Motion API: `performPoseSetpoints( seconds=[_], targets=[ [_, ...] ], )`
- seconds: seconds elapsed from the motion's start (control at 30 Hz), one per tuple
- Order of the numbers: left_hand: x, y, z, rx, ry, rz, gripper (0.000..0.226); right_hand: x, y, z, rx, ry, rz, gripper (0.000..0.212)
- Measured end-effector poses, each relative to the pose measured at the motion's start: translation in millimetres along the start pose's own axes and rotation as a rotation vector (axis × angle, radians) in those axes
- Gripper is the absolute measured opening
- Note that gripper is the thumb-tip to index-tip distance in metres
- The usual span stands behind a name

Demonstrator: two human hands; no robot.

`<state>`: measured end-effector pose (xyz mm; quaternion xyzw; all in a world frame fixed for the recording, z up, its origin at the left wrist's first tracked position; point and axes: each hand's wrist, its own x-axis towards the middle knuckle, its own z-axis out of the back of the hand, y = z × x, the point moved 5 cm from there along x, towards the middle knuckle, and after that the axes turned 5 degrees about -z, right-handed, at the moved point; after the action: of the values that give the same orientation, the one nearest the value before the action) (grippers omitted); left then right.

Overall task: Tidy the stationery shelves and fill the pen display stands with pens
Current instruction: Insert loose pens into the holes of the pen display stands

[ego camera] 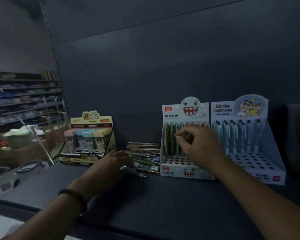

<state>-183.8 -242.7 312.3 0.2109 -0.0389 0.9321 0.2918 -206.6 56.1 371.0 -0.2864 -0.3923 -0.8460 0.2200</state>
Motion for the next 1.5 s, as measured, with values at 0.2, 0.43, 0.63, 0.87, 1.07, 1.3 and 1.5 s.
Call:
performPoseSetpoints(
  seconds=[0.2, 0.43, 0.63, 0.87, 1.07, 1.3, 1.5],
  targets=[
    [3.8, -4.8, -0.6, 0.043, 0.009, 0.042, 0.019, -1.4, 0.9, 2.0, 0.017, 0.001, -0.010, 0.010],
    [7.6, -7.8, 3.4, 0.096, 0.043, 0.030, 0.024, -0.9, -2.3, 1.4, 0.034, 0.007, -0.002, 0.012],
    [12.3, -25.0, 19.2, 0.049, -0.089, 0.020, 0.006, 1.7, -4.7, 1.7, 0.042, -0.002, 0.000, 0.012],
    [50.9, -72.7, 46.3, -0.265, -0.385, 0.042, 0.008, 0.5, 2.7, 4.8, 0.311, 0.011, -0.017, 0.007],
    [94.1, -101.0, 43.3, -0.592, -0.490, 0.100, 0.018, 5.4, 6.6, 22.6, 0.543, -0.023, -0.023, 0.002],
    [123.3, -110.4, 30.7, -0.819, -0.541, 0.091, 0.006, 14.0, -6.9, 34.9, 0.565, -0.086, -0.064, 0.002],
    [111.0, -110.5, 17.1, -0.684, -0.585, 0.054, 0.013, 18.6, -22.1, 39.5, 0.510, -0.152, -0.113, 0.005]
  ],
)
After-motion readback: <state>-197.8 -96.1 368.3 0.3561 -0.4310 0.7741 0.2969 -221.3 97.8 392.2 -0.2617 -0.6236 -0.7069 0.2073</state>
